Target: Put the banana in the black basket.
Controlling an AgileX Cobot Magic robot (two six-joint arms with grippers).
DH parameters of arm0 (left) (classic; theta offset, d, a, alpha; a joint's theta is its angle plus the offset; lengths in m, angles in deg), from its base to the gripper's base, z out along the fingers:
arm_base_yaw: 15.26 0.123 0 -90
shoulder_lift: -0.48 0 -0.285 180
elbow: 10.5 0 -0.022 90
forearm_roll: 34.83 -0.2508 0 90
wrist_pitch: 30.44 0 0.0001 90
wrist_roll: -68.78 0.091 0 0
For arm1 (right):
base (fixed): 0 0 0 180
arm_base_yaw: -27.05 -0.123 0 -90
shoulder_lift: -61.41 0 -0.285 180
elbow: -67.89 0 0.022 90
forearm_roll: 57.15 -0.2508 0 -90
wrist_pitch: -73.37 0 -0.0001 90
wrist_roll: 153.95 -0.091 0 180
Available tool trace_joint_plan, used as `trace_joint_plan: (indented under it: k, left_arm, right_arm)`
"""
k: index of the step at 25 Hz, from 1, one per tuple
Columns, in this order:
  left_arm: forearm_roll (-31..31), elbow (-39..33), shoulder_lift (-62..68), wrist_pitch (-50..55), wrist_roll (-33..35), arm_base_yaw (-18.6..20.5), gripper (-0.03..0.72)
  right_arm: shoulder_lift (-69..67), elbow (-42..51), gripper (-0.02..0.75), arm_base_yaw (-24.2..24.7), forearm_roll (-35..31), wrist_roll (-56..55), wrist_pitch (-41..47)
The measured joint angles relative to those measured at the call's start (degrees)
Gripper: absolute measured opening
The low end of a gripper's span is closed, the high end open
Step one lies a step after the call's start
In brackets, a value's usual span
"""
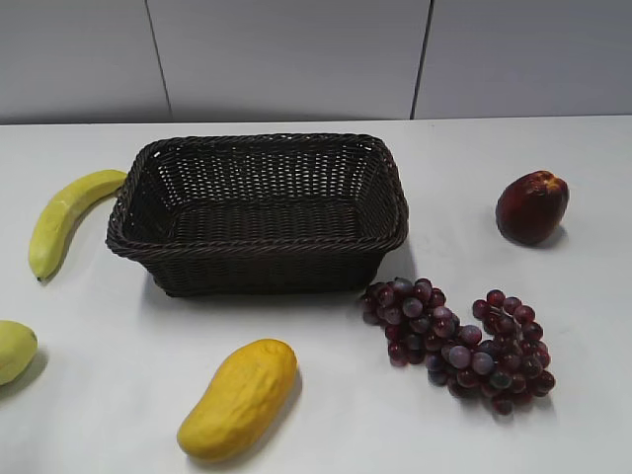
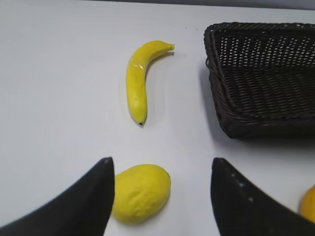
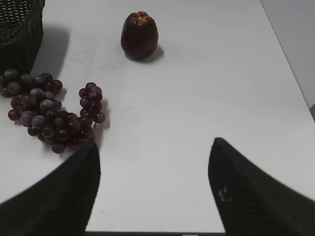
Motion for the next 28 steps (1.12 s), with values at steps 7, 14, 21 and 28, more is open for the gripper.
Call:
trace_joint_plan:
  k: [7,14,21,28]
  left_arm:
    - [0.02,5.41,21.04,-5.30,0.00,0.00,0.609]
    - [0.02,16.02,40.34,-5.98,0.00,0.00,0.609]
    - [-0.20,26.22,53.86,-5.10,1.46,0.00,0.609]
    - [-2.37,35.54,64.97,-2.55,1.62,0.00,0.611]
  right_arm:
    - [0.00,0.00,0.551,0.00,0.00,0.00,0.00]
    - [0.00,0.00,0.551,0.00,0.00,0.00,0.00]
    - [0.00,0.00,0.551,0.00,0.00,0.00,0.00]
    - [0.00,0.00,0.551,0.00,0.00,0.00,0.00]
